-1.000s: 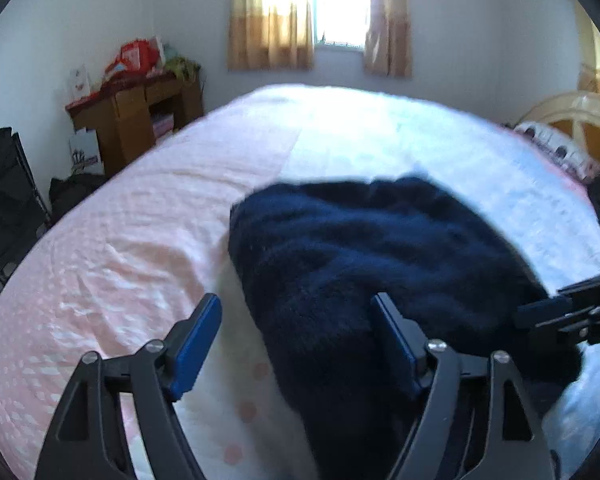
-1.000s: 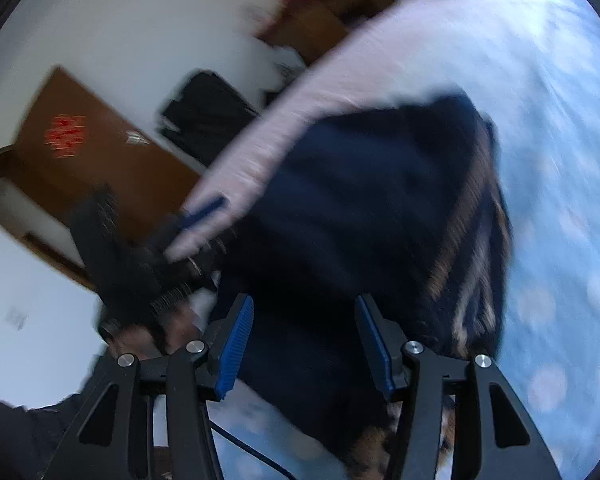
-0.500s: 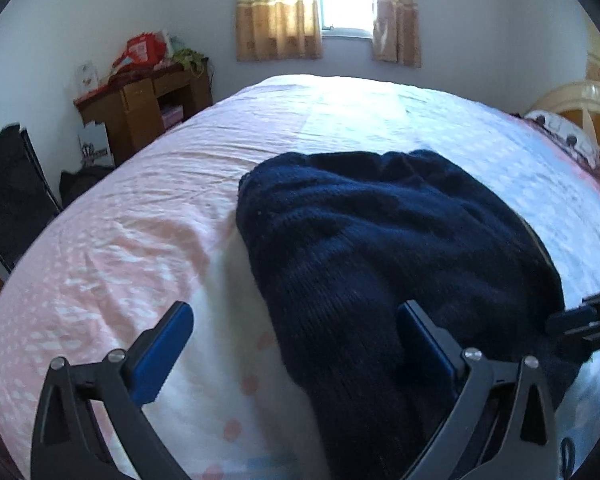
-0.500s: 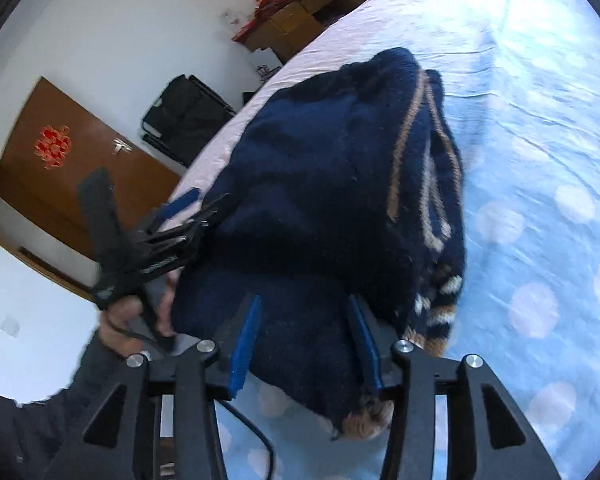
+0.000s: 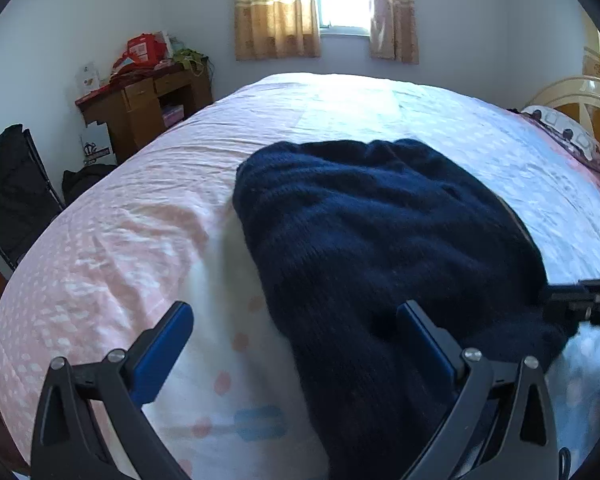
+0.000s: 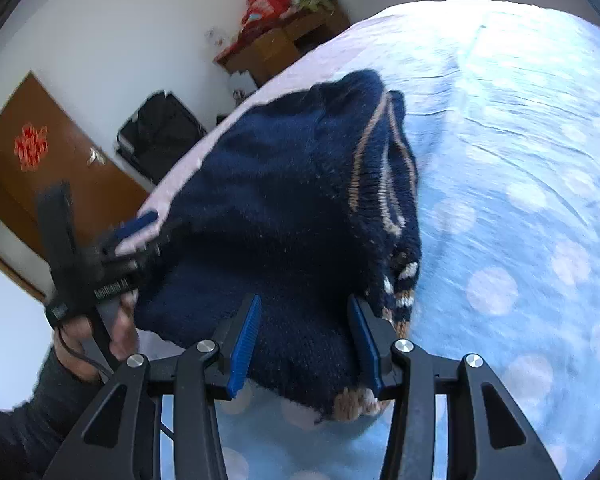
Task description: Fold small clothes
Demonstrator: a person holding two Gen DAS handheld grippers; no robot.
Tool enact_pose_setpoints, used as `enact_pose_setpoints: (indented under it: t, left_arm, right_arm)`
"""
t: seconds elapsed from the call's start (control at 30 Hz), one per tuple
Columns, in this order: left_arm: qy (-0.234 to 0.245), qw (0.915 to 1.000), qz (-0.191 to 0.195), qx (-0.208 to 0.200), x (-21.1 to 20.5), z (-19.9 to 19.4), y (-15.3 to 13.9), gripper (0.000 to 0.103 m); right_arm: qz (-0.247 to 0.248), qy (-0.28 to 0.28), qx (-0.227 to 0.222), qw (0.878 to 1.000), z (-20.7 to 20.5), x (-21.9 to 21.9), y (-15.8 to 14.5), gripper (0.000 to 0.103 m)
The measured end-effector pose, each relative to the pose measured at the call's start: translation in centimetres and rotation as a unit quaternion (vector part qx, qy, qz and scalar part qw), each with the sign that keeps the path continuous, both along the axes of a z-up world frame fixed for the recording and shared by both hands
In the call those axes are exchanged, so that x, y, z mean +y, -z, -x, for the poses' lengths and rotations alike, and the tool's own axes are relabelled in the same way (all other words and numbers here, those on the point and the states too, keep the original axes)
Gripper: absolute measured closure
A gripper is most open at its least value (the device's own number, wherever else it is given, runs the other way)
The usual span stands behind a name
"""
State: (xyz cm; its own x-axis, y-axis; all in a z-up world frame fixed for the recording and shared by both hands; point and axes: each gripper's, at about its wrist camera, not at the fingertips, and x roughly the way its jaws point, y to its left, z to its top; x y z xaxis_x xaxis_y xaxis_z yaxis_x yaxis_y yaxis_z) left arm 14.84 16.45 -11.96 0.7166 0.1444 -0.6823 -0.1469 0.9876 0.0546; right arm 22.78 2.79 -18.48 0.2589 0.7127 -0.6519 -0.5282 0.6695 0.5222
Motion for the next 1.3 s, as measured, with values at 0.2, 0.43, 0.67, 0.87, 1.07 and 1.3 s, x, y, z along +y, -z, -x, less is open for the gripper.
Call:
enact_pose_setpoints:
  t: [0.2,0.43,0.67,0.87,1.07,1.3]
  left_arm:
    - [-0.007,0.9993,0.004,-0.037,-0.7,2.8,-3.2,0.000]
    - [-0.002,0.9948,0.006,-0.102,-2.1,7.4,-7.9,0.000]
    - [0.009,0.9891,0.010,-0.146,-3.4,9.9,-10.5,0.000]
    - [0.019,0.9849,0.004,-0.172,-4.6,11.0,-11.7,0.000]
    - [0.024,0.9834,-0.002,-0.180,-5.2,11.2,-11.8,0.000]
    - [0.025,0.9843,-0.002,-0.175,-5.6,11.3,-11.4,0.000]
  right_arm:
    - [0.056,0.072,-0.083,0.992,3.0,-1.4,-4.5,0.041]
    - [0.097,0.111,-0.209,0.967,9.0,-0.9,-10.7,0.041]
    - [0.111,0.125,-0.276,0.947,13.9,-1.5,-14.6,0.040]
    - [0.105,0.143,-0.291,0.940,16.0,-2.2,-16.2,0.039]
    - [0.094,0.158,-0.303,0.935,17.4,-3.1,-17.2,0.039]
    - [0.092,0.164,-0.303,0.934,17.7,-3.4,-17.2,0.039]
